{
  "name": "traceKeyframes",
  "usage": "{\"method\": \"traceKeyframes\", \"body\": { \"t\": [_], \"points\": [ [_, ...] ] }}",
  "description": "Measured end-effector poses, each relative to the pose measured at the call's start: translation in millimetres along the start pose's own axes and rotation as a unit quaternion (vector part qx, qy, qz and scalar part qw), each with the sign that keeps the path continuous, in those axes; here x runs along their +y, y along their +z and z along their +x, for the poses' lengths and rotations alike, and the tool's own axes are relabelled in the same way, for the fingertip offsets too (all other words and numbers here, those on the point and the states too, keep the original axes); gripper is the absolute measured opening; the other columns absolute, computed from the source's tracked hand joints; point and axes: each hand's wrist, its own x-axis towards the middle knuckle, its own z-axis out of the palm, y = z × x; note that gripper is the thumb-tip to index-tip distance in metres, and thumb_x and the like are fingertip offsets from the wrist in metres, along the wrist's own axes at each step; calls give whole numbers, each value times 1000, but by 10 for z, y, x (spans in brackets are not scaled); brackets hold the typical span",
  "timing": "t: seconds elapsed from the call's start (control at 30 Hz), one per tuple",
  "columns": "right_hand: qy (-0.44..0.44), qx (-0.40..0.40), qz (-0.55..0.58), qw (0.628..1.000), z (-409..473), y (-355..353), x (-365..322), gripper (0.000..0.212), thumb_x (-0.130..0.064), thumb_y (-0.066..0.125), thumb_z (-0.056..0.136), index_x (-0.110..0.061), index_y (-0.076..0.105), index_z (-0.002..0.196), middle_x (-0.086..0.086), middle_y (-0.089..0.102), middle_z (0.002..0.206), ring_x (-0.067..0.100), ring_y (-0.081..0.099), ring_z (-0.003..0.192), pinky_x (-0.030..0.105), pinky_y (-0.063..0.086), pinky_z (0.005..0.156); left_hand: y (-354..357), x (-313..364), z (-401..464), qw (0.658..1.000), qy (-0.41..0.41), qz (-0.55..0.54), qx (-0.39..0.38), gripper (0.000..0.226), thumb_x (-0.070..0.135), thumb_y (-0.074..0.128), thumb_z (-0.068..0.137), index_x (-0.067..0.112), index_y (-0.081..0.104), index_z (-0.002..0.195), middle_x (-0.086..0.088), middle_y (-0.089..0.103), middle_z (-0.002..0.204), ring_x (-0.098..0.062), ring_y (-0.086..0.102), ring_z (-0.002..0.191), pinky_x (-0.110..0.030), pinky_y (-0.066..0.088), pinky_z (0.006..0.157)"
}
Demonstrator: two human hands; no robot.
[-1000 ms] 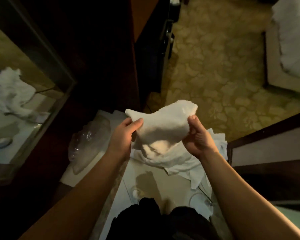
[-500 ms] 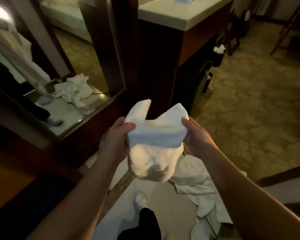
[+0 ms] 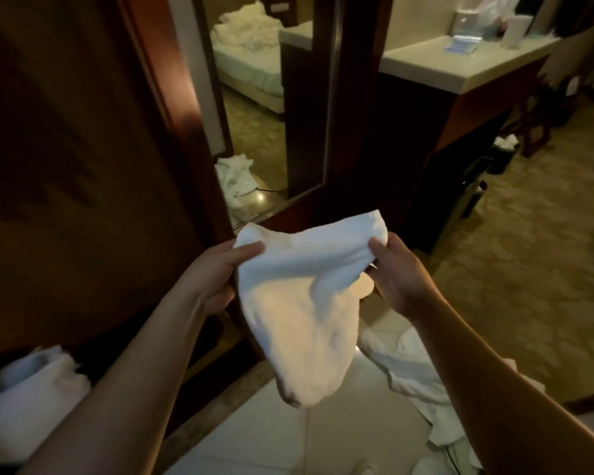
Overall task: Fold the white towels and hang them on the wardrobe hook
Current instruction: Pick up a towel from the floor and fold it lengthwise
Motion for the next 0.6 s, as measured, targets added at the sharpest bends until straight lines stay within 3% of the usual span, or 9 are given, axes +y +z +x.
{"method": "traceKeyframes", "body": {
  "t": [0.1,0.2,0.3,0.37,0.43,0.5,0.6],
  "points": [
    [-20,-25,-36,999,-470,595,124,24,-20,47,106,-12,54,127,6,66,116,15,69,103,29,59,82,-603,-80,-504,999,34,-19,-11,37,15,55,97,12,59,134,-12,69,125,-30,66,115,-45,51,96],
    [-28,-37,-71,996,-921,1204,341,26,-21,47,106,-11,53,129,4,67,112,2,72,88,16,56,66,-1178,-120,-1087,999,28,-13,15,35,10,54,97,11,60,131,-11,71,122,-30,67,112,-42,53,91],
    [-35,-45,-97,994,-1302,1745,527,27,-27,50,104,-16,55,128,4,66,117,5,71,93,20,58,73,-1686,-138,-1619,999,24,-10,37,36,5,57,92,9,62,127,-13,72,119,-32,69,109,-42,54,89],
    [-38,-52,-104,993,-1506,2055,603,22,-36,57,100,-26,60,119,3,67,118,14,69,104,37,56,95,-1965,-101,-1938,998,33,-3,59,37,6,63,90,11,62,127,-12,73,116,-29,71,104,-40,57,83],
    [-42,-61,-118,990,-1664,2287,662,28,-49,65,88,-34,62,112,-1,69,115,19,65,111,48,49,105,-2151,-39,-2209,996,48,20,79,27,11,65,92,14,65,119,-7,76,107,-21,75,91,-32,60,71],
    [-44,-77,-119,989,-1816,2520,757,32,-50,67,84,-33,63,111,-2,69,113,20,64,112,47,48,105,-2334,10,-2481,989,61,57,119,11,20,64,95,19,68,106,-1,78,94,-15,75,80,-28,59,65],
    [-76,-85,-149,982,-2037,2850,869,13,-35,63,96,-26,63,105,-6,66,106,18,64,102,37,49,91,-2641,70,-2825,969,110,125,183,20,36,59,98,20,71,103,-3,77,99,-18,73,90,-35,56,83]
  ]
}}
